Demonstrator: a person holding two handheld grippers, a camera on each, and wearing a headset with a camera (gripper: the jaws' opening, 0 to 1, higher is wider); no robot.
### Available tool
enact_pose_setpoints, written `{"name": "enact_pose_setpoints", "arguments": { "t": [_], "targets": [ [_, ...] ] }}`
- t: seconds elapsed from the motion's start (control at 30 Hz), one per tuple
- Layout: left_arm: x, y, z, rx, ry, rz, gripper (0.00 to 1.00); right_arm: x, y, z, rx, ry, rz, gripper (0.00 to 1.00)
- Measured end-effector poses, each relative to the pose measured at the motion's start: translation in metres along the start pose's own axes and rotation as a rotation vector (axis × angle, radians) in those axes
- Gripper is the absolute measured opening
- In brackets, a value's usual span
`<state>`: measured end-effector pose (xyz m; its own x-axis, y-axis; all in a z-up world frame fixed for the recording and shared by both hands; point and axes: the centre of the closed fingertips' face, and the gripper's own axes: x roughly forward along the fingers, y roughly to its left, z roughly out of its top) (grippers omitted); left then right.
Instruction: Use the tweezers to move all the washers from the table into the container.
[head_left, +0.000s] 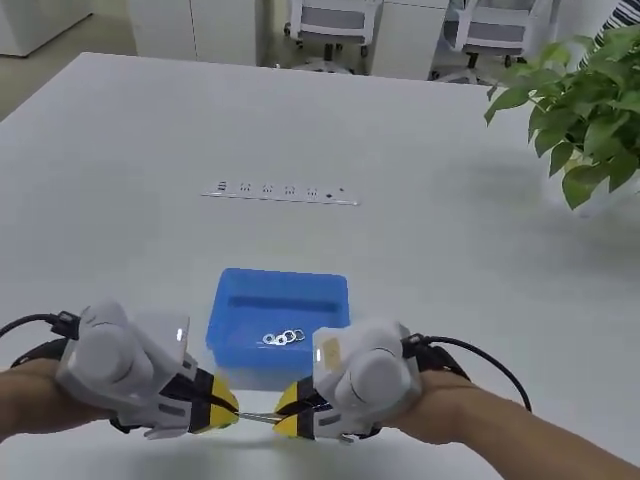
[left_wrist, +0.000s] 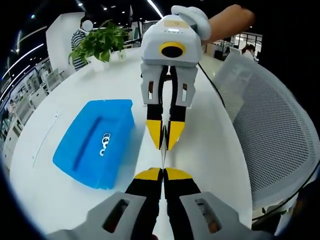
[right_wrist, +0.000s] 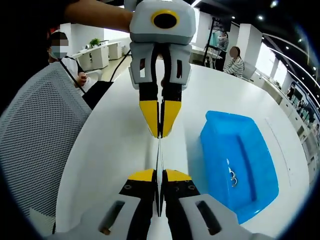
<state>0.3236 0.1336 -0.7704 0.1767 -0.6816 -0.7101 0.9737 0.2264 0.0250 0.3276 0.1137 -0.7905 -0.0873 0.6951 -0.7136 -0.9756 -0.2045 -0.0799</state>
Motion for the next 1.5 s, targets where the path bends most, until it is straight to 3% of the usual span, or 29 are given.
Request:
{"name": "enact_pose_setpoints", "arguments": {
  "t": [0.4,0.9,1.3,1.5],
  "targets": [
    [0.009,0.004,-0.016,0.001,0.048,-0.007,0.05,0.006,-0.001,-0.003,0.004,0.010,0.006,0.08],
    [0.021,-0.002,-0.017,0.026,0.089,-0.022,0.05,0.006,0.003,-0.013,-0.024,0.026,0.007,0.08],
    [0.026,-0.001,-0.021,0.030,0.108,-0.021,0.05,0.006,0.001,-0.013,-0.027,0.022,0.007,0.09],
    [0.026,0.000,-0.020,-0.001,0.095,-0.019,0.06,0.005,0.001,-0.014,-0.031,0.035,0.003,0.10]
  ]
}}
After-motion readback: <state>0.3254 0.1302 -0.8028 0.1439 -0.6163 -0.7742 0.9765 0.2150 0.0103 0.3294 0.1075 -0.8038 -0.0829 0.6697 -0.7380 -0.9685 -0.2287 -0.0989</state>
